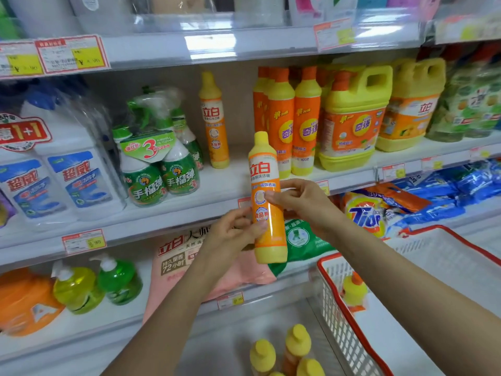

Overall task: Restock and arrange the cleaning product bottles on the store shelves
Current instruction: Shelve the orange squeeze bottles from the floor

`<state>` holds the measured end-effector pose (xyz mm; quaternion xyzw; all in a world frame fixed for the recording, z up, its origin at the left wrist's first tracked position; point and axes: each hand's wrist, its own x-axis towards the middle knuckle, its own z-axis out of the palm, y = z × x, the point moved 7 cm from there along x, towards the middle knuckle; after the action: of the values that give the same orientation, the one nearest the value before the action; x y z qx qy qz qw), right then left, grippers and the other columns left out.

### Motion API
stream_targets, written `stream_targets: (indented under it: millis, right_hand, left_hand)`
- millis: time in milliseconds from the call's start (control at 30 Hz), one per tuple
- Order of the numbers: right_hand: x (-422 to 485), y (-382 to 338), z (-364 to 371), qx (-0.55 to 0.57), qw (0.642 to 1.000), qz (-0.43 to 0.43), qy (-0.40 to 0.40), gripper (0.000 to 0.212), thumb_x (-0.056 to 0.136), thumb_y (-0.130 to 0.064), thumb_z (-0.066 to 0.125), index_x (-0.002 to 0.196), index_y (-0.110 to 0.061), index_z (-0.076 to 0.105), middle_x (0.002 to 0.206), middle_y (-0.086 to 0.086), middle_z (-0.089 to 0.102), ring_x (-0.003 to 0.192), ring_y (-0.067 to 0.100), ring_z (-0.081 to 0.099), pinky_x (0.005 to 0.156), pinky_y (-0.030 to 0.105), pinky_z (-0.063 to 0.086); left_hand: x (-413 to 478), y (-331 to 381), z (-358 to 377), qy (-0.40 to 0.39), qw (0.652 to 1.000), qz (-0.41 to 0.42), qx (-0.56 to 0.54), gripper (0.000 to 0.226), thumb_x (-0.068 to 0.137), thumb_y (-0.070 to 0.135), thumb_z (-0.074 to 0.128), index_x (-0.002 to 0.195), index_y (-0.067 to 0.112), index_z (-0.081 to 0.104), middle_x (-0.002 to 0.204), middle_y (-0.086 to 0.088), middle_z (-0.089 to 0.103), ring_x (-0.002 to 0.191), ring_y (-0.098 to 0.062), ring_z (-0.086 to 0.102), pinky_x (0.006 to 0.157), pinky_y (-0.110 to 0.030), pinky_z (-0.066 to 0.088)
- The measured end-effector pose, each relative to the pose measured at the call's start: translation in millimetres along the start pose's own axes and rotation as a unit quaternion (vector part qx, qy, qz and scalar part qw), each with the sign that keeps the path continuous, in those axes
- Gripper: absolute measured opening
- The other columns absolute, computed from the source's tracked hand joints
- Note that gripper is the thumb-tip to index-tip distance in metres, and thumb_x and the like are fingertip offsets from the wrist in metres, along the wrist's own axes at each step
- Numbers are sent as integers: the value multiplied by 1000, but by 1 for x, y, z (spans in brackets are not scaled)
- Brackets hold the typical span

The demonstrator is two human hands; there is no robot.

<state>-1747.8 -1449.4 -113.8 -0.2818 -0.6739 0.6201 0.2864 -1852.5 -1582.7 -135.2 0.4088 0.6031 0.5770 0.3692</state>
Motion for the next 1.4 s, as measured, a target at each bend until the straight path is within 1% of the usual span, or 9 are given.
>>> stream_targets:
  millis: [167,367,500,667,933,1033,1167,1233,1400]
  right_hand:
    - [-7,9,6,-18,1000,9,7,58,75,-34,81,120,-13,49,98,9,61,85,19,67,72,29,56]
    - [-14,0,4,47,993,48,-100,51,82,-26,72,128,-18,52,100,7,72,89,18,70,84,33,57]
    - [-18,-2,4,-28,998,19,-51,65,74,-28,81,129,-18,50,100,9,74,89,18,71,76,30,56]
    - [-21,-4,7,-139,988,-52,36,74,64,-33,91,119,-17,43,84,1,61,73,11,61,74,37,58]
    - [-12,2,7,-62,993,21,-95,58,87,-44,67,136,-20,49,116,6,71,105,21,69,100,43,51]
    - [-11,1,11,-46,994,-4,-97,47,90,-27,69,134,-15,54,109,16,73,99,25,72,84,35,57]
    - [-10,2,10,-109,993,-53,2,52,76,-25,84,120,-12,60,100,17,70,87,27,71,68,36,62]
    - [-10,4,13,-152,986,-62,16,59,72,-32,87,119,-13,57,99,9,69,85,20,71,66,37,62]
    - [-8,-3,10,-117,991,-17,-57,51,89,-43,68,130,-17,51,115,12,63,93,15,70,68,21,58]
  left_hand:
    - [2,-5,0,71,993,27,90,62,65,36,89,117,23,58,106,-5,69,90,-18,70,73,-33,59]
    - [-3,-20,9,-81,989,-46,-119,47,84,21,63,129,11,60,120,-10,69,104,-22,69,83,-36,59]
    - [-3,-21,13,-87,992,-60,-73,40,84,27,68,122,14,64,116,-7,72,105,-21,69,93,-42,54]
    - [2,-15,9,-32,998,-5,-48,39,76,17,75,113,21,63,98,3,76,88,-10,73,69,-22,57]
    - [-4,-29,12,-100,993,-30,-53,40,81,22,63,119,10,63,106,-5,74,95,-17,70,80,-30,57]
    - [-4,-32,14,-111,992,-53,-21,31,86,23,65,116,15,64,107,-2,74,98,-16,70,86,-30,56]
    - [4,-30,6,9,998,-7,66,74,60,47,89,123,27,55,115,2,67,103,-17,68,88,-37,57]
    - [6,-31,2,52,993,18,104,72,62,43,89,124,25,55,115,2,67,101,-15,67,84,-35,58]
    - [9,-50,0,-23,999,-15,18,58,75,26,82,128,17,60,120,-1,70,113,-17,65,95,-40,54]
